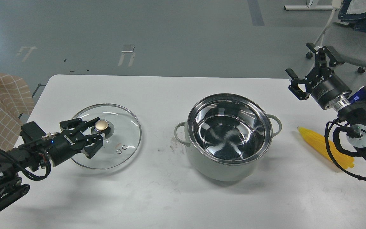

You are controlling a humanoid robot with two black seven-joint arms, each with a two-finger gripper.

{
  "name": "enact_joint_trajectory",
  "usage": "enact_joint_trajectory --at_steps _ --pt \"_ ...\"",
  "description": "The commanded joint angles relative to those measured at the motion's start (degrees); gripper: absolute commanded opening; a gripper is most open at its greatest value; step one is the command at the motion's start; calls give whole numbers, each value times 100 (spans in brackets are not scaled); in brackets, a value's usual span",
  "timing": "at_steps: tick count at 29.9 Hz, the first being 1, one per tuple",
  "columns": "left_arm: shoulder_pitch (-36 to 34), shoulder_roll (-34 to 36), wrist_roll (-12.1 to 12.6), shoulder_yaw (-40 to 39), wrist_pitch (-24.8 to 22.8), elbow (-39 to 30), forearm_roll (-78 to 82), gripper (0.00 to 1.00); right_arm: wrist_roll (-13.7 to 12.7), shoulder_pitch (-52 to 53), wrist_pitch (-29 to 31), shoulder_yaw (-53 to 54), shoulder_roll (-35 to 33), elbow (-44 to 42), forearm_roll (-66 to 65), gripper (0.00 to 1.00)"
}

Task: Open pot and put corn in
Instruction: 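Lower the glass lid onto the table and open the left gripper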

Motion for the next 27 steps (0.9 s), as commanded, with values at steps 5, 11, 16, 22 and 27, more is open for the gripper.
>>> enact_joint_trajectory --at_steps 5,11,16,22,27 --pt "36 -101 2 -1 -2 14 -207 19 0 -20 0 0 1 9 -1 98" --pt "80 -206 2 -1 -2 199 -207 24 0 -46 0 0 1 9 -1 98" --pt "141 -347 19 -19 -2 304 -216 25 0 -46 0 0 1 9 -1 98" --pt "141 -479 19 -63 -2 427 -207 24 0 -46 0 0 -8 9 -1 98" --pt "141 -488 19 -63 -2 436 -207 31 0 -55 0 0 -8 9 -1 98"
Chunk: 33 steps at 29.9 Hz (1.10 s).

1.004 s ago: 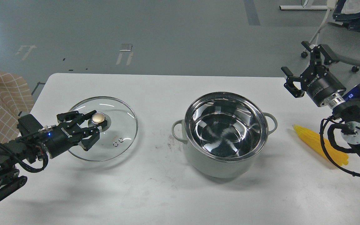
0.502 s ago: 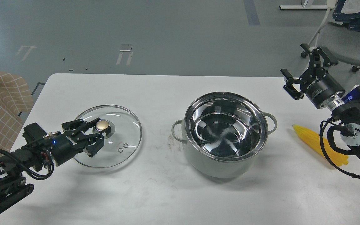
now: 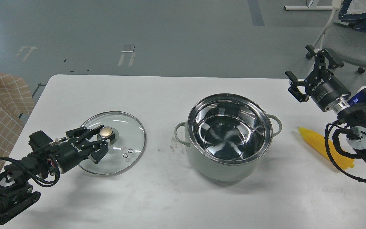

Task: Open pot and put corn in
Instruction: 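Lower the glass lid onto the table and open the left gripper, then raise the left gripper away from the lid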

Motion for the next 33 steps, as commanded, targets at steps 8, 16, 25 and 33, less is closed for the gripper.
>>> enact_joint_trajectory --at_steps 8,16,25,33 --pt "0 -66 -9 -9 0 63 -6 70 0 0 0 0 8 0 0 98" --pt "-26 39 -32 -220 0 -16 -15 80 0 0 0 0 -18 9 9 98" --pt "-517 1005 -32 -519 -118 -1473 -2207 80 0 158 0 -9 -194 -9 -480 98" --pt "-1414 1288 -32 -791 -1594 -2222 -5049 81 0 905 0 -280 -976 298 -2916 98"
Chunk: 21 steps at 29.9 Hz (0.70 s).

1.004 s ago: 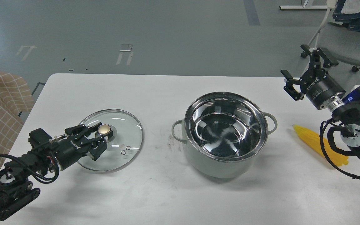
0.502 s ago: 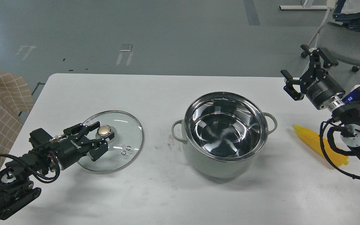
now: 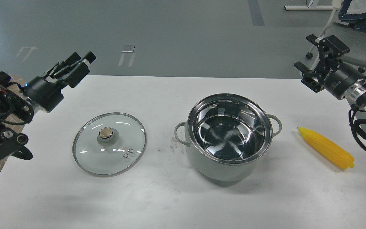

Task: Open pot and put corn in
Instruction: 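Raise the left gripper away from the lid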

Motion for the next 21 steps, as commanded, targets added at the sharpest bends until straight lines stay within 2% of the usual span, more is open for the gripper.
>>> enact_joint_trajectory --at_steps 1,4,6,7,9,15,21 --pt "-294 11 -1 -362 -966 -185 -1156 81 0 431 0 -418 -440 315 -1067 98" --pt "-330 -111 -1 -889 -1898 -229 -2184 81 0 870 -153 -1225 -835 711 -1919 98" --pt "-321 -173 -1 -1092 -2216 -238 -2547 81 0 1056 -347 -1605 -959 870 -2368 98" --pt "-321 -226 -1 -1259 -2479 -238 -2836 82 0 1222 -566 -1972 -1056 992 -2893 98" --pt "-321 -314 -1 -1409 -2718 -238 -3092 82 0 1425 -917 -2439 -1144 1107 -3754 98" --pt "-313 -455 22 -1463 -2772 -282 -3147 83 0 1523 -1727 -3407 -1320 1134 -5663 98" --pt "-277 -499 57 -1480 -2754 -493 -3138 83 0 1514 -2026 -3891 -1443 1134 -6904 99"
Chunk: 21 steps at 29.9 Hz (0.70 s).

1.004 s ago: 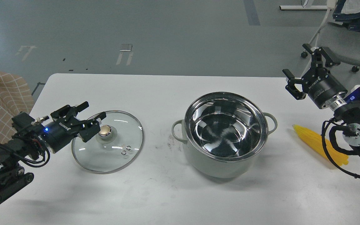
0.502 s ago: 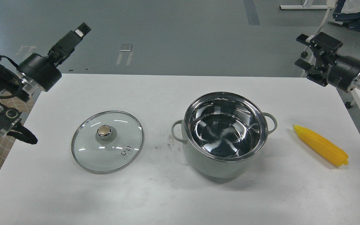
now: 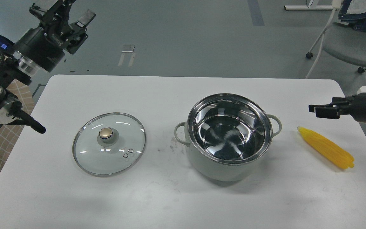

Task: Open pot and put corn in
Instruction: 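Reach the right gripper down to the yellow corn cob and grasp it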

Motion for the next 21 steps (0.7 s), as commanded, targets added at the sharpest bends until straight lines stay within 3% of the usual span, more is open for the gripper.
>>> enact_joint_trajectory --at_steps 1,21 --pt "33 -56 15 -4 16 -107 9 83 -1 -16 -153 -289 -54 0 -647 99" --pt "279 -162 200 -267 25 -432 35 83 -1 -552 -364 -861 394 -404 -920 95"
